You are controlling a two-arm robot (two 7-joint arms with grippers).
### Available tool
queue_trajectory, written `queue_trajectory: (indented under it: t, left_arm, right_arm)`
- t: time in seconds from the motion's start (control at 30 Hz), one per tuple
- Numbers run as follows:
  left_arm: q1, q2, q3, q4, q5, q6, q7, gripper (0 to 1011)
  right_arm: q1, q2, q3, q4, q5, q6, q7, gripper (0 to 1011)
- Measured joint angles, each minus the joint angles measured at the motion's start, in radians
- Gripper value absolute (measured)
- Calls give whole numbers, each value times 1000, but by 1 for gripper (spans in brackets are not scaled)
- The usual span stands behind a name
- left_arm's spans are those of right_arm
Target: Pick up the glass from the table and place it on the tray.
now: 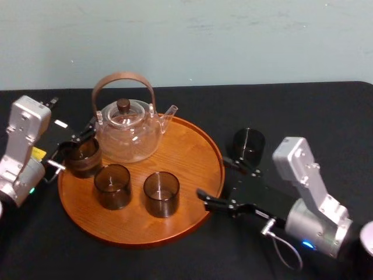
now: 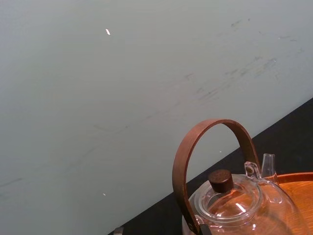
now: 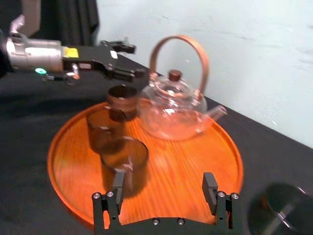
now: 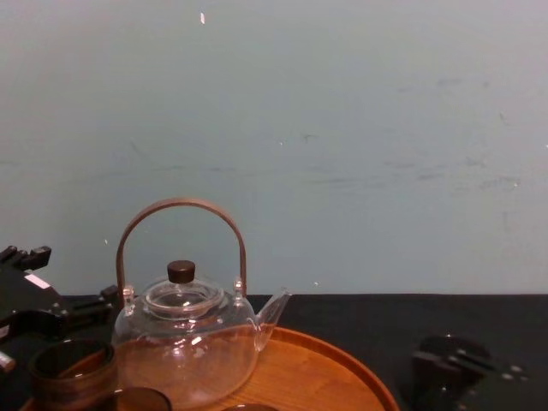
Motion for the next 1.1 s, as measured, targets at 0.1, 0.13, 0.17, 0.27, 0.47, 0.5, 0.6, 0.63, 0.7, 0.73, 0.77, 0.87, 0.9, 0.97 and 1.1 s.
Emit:
queue_trajectory:
  t: [0.1, 0.13, 0.17, 0.27, 0.47, 0.5, 0.6, 0.63, 0.7, 0.73, 0.77, 0.87, 0.9, 0.97, 1.1]
  left_arm:
    - [0, 0, 0, 0, 0, 0, 0, 1001]
    - [0, 0, 0, 0, 0, 0, 0, 1001]
    - [0, 0, 0, 0, 0, 0, 0, 1001]
    - [0, 0, 0, 0, 0, 0, 0, 1001]
    - [0, 0, 0, 0, 0, 0, 0, 1001]
    - [0, 0, 0, 0, 0, 0, 0, 1001]
    - [0, 0, 0, 0, 0, 0, 0, 1001]
    - [0, 0, 0, 0, 0, 0, 0, 1001]
    - [0, 0, 0, 0, 0, 0, 0, 1001]
    - [0, 0, 0, 0, 0, 0, 0, 1001]
    - [0, 0, 0, 0, 0, 0, 0, 1001]
    - [0, 0, 0, 0, 0, 0, 0, 1001]
    - [0, 0, 0, 0, 0, 0, 0, 1001]
    - [0, 0, 0, 0, 0, 0, 0, 1001]
    - [0, 0, 0, 0, 0, 0, 0, 1001]
  right_arm:
    - [-28, 17, 30, -7, 14, -2, -10, 1002]
    - [-40, 23, 46, -8, 20, -4, -15, 1002]
    - [-44, 26, 54, -8, 23, -4, -18, 1002]
    - [-60, 32, 82, -6, 36, -6, -27, 1002]
    - [-73, 34, 133, 17, 61, -4, -45, 1002]
    - [-73, 34, 133, 17, 61, -4, -45, 1002]
    - [-63, 26, 154, 41, 69, 2, -56, 1002]
    - [-60, 24, 157, 48, 70, 5, -58, 1002]
    - [-45, 16, 164, 69, 70, 11, -63, 1002]
    - [-39, 14, 165, 75, 70, 14, -65, 1002]
    - [-27, 8, 167, 91, 70, 18, -68, 1002]
    - [-10, 0, 167, 112, 68, 24, -72, 1002]
    - [-4, -3, 167, 118, 66, 26, -73, 1002]
    - [13, -10, 166, 138, 60, 31, -74, 1002]
    - [42, -24, 160, 170, 48, 38, -76, 1003]
